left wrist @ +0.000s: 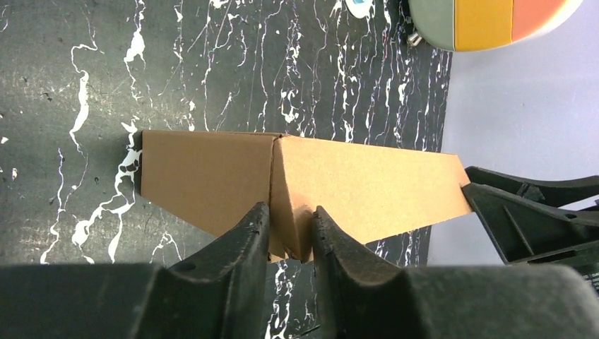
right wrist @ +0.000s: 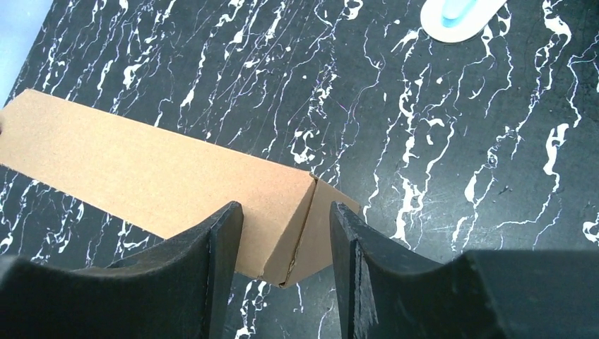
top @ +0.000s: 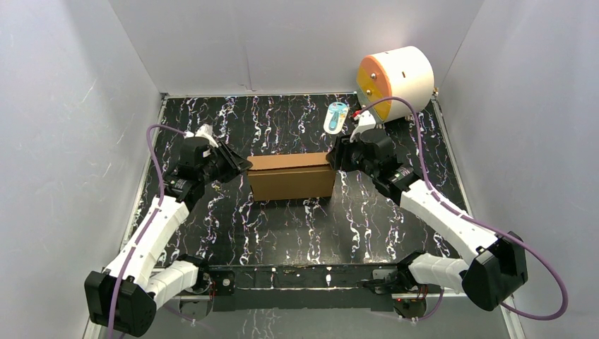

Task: Fold the paper box

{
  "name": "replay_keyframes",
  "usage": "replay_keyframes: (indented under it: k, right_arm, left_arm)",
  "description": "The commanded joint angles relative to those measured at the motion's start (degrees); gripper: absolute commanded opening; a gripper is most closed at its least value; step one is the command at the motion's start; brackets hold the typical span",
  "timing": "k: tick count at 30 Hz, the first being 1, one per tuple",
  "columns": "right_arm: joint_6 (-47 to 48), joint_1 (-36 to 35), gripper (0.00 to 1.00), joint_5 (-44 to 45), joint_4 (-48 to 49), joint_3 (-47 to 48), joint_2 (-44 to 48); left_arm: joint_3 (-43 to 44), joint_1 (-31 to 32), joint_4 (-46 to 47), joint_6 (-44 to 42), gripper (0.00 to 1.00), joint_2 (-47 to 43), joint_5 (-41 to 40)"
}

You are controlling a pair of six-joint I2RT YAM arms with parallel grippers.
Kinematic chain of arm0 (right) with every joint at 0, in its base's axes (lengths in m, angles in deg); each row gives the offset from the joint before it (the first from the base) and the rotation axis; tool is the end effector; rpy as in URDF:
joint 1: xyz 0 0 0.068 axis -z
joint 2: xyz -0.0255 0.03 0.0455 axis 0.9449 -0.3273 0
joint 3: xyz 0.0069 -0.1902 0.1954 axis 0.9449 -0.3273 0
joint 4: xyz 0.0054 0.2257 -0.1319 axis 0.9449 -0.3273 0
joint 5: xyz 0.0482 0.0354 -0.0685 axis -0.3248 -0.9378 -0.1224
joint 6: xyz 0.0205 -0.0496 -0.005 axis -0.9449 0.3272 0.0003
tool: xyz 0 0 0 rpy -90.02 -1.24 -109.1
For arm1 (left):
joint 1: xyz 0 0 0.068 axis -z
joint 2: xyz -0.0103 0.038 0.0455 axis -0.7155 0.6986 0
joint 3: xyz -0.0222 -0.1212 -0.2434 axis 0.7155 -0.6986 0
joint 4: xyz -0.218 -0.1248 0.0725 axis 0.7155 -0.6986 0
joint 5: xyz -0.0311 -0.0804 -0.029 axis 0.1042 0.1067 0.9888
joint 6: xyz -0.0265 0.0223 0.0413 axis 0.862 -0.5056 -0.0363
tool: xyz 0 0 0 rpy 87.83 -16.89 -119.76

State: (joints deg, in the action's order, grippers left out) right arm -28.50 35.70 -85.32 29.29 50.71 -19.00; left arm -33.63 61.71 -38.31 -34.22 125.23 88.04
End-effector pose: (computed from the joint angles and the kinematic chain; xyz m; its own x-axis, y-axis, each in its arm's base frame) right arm 0.2220 0.1530 0.3159 -0.4642 0.0943 -0.8807 -0.3756 0.8796 0.2921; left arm 0.2187 -0.0706 0.3097 -0.6150 -0.5698 -0.5451 0.0005 0.6910 -0.7229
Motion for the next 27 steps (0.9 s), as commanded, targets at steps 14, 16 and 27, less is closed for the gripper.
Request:
replay_keyframes:
  k: [14,16,27]
  right_arm:
    - [-1.7,0.0,0.54,-3.5,-0.3,-8.0,0.2]
    - [-1.7,0.2,0.53,-3.8,0.1,-8.9,0.7]
    - [-2.3,4.2,0.53,-15.1,4.6,-11.6,-0.2]
  left_arm:
    - [-6.8,0.0,-7.7,-3.4,0.14,-1.9,1.9]
    - [-7.5,0.0,-9.3,-4.3,0.17,-2.7,-0.1]
    - [-9.6,0.0,-11.2,-6.0,0.34,-2.6,-3.3]
